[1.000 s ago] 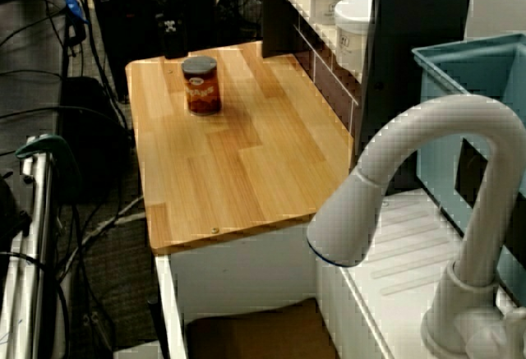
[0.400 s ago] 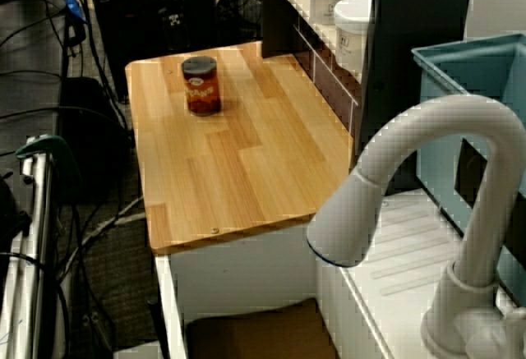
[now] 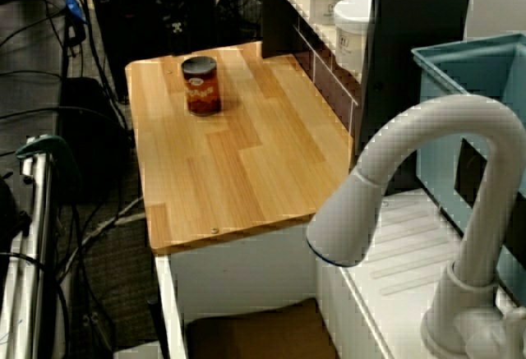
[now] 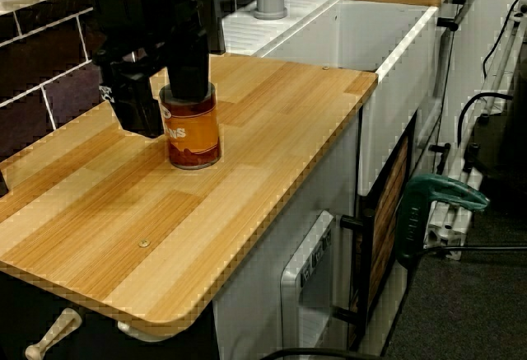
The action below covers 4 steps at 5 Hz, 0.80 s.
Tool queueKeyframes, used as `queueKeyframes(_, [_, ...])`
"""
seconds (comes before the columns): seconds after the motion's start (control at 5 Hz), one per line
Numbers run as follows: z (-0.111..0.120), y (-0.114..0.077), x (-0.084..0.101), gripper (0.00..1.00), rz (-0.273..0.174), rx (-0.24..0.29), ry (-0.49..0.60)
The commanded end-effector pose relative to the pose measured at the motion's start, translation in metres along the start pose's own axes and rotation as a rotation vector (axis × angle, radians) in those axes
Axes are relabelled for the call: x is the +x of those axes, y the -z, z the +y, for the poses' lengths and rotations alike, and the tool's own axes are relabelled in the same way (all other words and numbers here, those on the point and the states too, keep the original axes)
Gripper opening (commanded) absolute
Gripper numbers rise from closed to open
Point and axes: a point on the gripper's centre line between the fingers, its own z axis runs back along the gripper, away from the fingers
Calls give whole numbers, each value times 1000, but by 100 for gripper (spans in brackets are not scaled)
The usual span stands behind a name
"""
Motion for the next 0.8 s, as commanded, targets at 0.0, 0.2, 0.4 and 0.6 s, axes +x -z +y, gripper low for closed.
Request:
queueKeyframes(0.0, [3, -11, 10, 100, -1, 49, 41])
queueKeyframes(0.2, [12, -9, 15, 100, 18, 46, 26])
queueKeyframes(0.4, [19, -17, 17, 100, 15, 31, 11])
queueKeyframes(0.6, [23, -24, 18, 100, 19, 19, 3])
